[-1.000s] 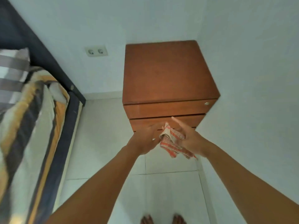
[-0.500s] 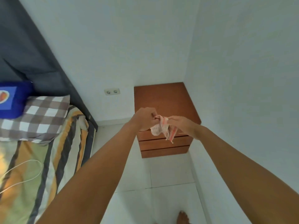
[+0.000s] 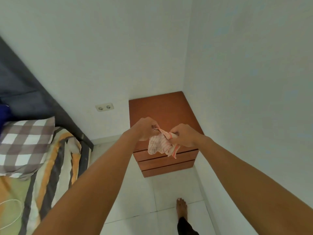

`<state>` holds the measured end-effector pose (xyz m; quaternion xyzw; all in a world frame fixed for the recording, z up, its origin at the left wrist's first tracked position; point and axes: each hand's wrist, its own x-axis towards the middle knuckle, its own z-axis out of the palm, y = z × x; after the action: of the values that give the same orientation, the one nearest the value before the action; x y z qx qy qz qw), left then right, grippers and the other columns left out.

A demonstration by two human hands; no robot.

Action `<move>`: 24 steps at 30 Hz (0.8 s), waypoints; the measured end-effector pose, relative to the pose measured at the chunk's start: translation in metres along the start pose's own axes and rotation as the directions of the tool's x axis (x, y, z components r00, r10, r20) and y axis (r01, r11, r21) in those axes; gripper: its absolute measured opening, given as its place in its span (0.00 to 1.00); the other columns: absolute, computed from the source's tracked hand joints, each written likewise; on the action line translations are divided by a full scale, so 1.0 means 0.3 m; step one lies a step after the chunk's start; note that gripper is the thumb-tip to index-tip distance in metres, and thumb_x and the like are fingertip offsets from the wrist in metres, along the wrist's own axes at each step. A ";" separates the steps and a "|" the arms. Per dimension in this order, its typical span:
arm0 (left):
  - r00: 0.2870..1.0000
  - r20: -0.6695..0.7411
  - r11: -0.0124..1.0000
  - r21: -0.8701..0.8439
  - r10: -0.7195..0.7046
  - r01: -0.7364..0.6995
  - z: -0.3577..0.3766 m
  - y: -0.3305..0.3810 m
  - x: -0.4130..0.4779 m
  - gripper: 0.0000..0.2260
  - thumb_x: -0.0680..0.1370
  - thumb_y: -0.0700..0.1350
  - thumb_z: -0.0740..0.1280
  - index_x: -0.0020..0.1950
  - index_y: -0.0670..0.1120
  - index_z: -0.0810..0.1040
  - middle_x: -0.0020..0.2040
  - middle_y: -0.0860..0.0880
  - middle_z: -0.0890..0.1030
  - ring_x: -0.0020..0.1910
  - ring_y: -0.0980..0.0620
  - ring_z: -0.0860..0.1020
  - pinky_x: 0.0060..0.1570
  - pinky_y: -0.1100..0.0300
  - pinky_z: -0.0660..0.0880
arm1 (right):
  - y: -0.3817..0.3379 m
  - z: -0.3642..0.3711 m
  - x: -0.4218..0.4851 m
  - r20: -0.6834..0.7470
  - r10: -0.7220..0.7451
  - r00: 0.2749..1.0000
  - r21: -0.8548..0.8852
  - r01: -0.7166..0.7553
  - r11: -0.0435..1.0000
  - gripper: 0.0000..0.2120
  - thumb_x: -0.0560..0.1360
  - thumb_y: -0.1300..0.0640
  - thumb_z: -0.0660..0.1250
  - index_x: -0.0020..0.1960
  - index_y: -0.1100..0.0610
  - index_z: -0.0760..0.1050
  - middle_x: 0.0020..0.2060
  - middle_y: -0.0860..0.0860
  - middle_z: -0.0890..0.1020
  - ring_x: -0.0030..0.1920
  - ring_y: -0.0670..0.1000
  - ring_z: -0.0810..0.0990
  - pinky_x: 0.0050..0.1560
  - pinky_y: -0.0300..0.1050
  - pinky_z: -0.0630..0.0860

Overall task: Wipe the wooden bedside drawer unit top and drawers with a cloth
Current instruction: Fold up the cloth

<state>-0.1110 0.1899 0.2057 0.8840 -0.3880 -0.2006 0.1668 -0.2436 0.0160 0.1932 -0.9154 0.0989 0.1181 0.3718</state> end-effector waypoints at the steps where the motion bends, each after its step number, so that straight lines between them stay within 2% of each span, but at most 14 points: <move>1: 0.999 0.035 1.000 0.012 -0.008 0.008 0.030 -0.007 0.048 0.07 0.78 0.49 0.72 0.54 0.50 0.86 0.50 0.52 0.84 0.49 0.52 0.81 0.41 0.61 0.73 | 0.039 0.001 0.038 0.021 0.020 1.000 -0.053 -0.019 0.998 0.06 0.74 0.53 0.74 0.38 0.47 0.80 0.34 0.44 0.82 0.33 0.42 0.79 0.35 0.40 0.73; 3: 0.993 0.115 0.999 0.038 -0.033 0.029 0.097 -0.021 0.157 0.07 0.77 0.50 0.73 0.53 0.51 0.86 0.49 0.53 0.85 0.46 0.53 0.82 0.39 0.61 0.74 | 0.122 -0.002 0.120 0.071 0.064 0.995 -0.149 -0.053 0.987 0.07 0.74 0.54 0.73 0.38 0.50 0.79 0.33 0.44 0.80 0.32 0.44 0.77 0.34 0.41 0.71; 6: 0.973 0.217 0.996 0.051 -0.077 0.067 0.195 -0.029 0.347 0.08 0.78 0.49 0.73 0.54 0.50 0.86 0.46 0.52 0.86 0.45 0.52 0.83 0.43 0.56 0.80 | 0.266 -0.035 0.258 0.137 0.125 0.983 -0.262 -0.085 0.961 0.07 0.74 0.53 0.72 0.39 0.52 0.79 0.38 0.50 0.83 0.39 0.52 0.81 0.41 0.51 0.78; 8: 0.964 0.250 0.995 0.064 -0.087 0.073 0.251 -0.019 0.480 0.08 0.78 0.49 0.72 0.55 0.48 0.86 0.48 0.50 0.86 0.47 0.50 0.83 0.49 0.54 0.81 | 0.369 -0.070 0.347 0.138 0.183 0.973 -0.302 -0.135 0.944 0.11 0.74 0.53 0.72 0.35 0.50 0.75 0.38 0.50 0.82 0.40 0.54 0.81 0.41 0.51 0.78; 10: 0.963 0.254 0.995 0.056 -0.091 0.079 0.296 0.000 0.615 0.09 0.79 0.48 0.72 0.56 0.47 0.85 0.50 0.49 0.86 0.49 0.49 0.83 0.53 0.52 0.81 | 0.468 -0.113 0.432 0.105 0.217 0.970 -0.322 -0.173 0.931 0.08 0.74 0.52 0.71 0.37 0.50 0.75 0.38 0.49 0.82 0.40 0.54 0.82 0.37 0.48 0.76; 12: 0.971 0.218 0.994 0.052 -0.102 0.093 0.331 0.025 0.738 0.09 0.79 0.48 0.71 0.57 0.47 0.83 0.51 0.49 0.85 0.49 0.48 0.83 0.53 0.51 0.81 | 0.549 -0.157 0.506 0.037 0.232 0.972 -0.360 -0.204 0.910 0.02 0.76 0.52 0.69 0.45 0.49 0.79 0.41 0.49 0.81 0.42 0.55 0.81 0.38 0.45 0.73; 14: 0.986 0.133 0.993 0.075 -0.096 0.087 0.353 0.051 0.844 0.08 0.80 0.48 0.69 0.57 0.49 0.82 0.52 0.50 0.85 0.49 0.48 0.82 0.49 0.52 0.81 | 0.614 -0.201 0.571 -0.073 0.224 0.972 -0.402 -0.234 0.885 0.06 0.77 0.52 0.69 0.53 0.51 0.79 0.46 0.51 0.82 0.45 0.56 0.82 0.41 0.46 0.74; 17: 0.996 -0.016 0.992 0.094 -0.087 0.088 0.370 0.090 0.956 0.07 0.80 0.49 0.68 0.56 0.52 0.81 0.52 0.49 0.85 0.48 0.46 0.82 0.41 0.54 0.76 | 0.665 -0.247 0.635 -0.238 0.162 0.958 -0.461 -0.258 0.849 0.06 0.79 0.54 0.68 0.56 0.52 0.77 0.50 0.52 0.83 0.47 0.56 0.82 0.41 0.47 0.76; 19: 0.997 -0.039 0.992 0.105 -0.070 0.073 0.393 0.104 0.998 0.08 0.79 0.50 0.68 0.56 0.52 0.80 0.53 0.49 0.84 0.50 0.45 0.82 0.43 0.52 0.77 | 0.694 -0.248 0.655 -0.274 0.147 0.950 -0.514 -0.274 0.813 0.09 0.80 0.56 0.67 0.59 0.53 0.77 0.52 0.53 0.83 0.49 0.56 0.82 0.43 0.48 0.77; 22: 0.978 0.187 0.983 0.175 -0.094 0.061 0.459 0.103 1.014 0.12 0.78 0.52 0.68 0.61 0.53 0.79 0.55 0.50 0.83 0.53 0.46 0.82 0.51 0.48 0.81 | 0.729 -0.209 0.651 -0.131 0.309 0.942 -0.579 -0.326 0.748 0.16 0.78 0.61 0.68 0.65 0.54 0.75 0.59 0.53 0.80 0.58 0.57 0.80 0.52 0.50 0.78; 24: 0.939 0.313 0.968 0.243 -0.143 0.067 0.514 0.088 0.993 0.17 0.77 0.55 0.70 0.65 0.54 0.77 0.59 0.50 0.82 0.55 0.47 0.81 0.54 0.47 0.81 | 0.740 -0.173 0.638 -0.025 0.390 0.920 -0.563 -0.335 0.755 0.16 0.77 0.60 0.68 0.64 0.54 0.76 0.59 0.54 0.80 0.58 0.58 0.81 0.51 0.50 0.78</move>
<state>-0.0179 -0.0728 0.0173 0.8711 -0.3828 -0.3074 -0.0142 -0.1135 -0.1945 0.0278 -0.9401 0.2180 0.2544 0.0633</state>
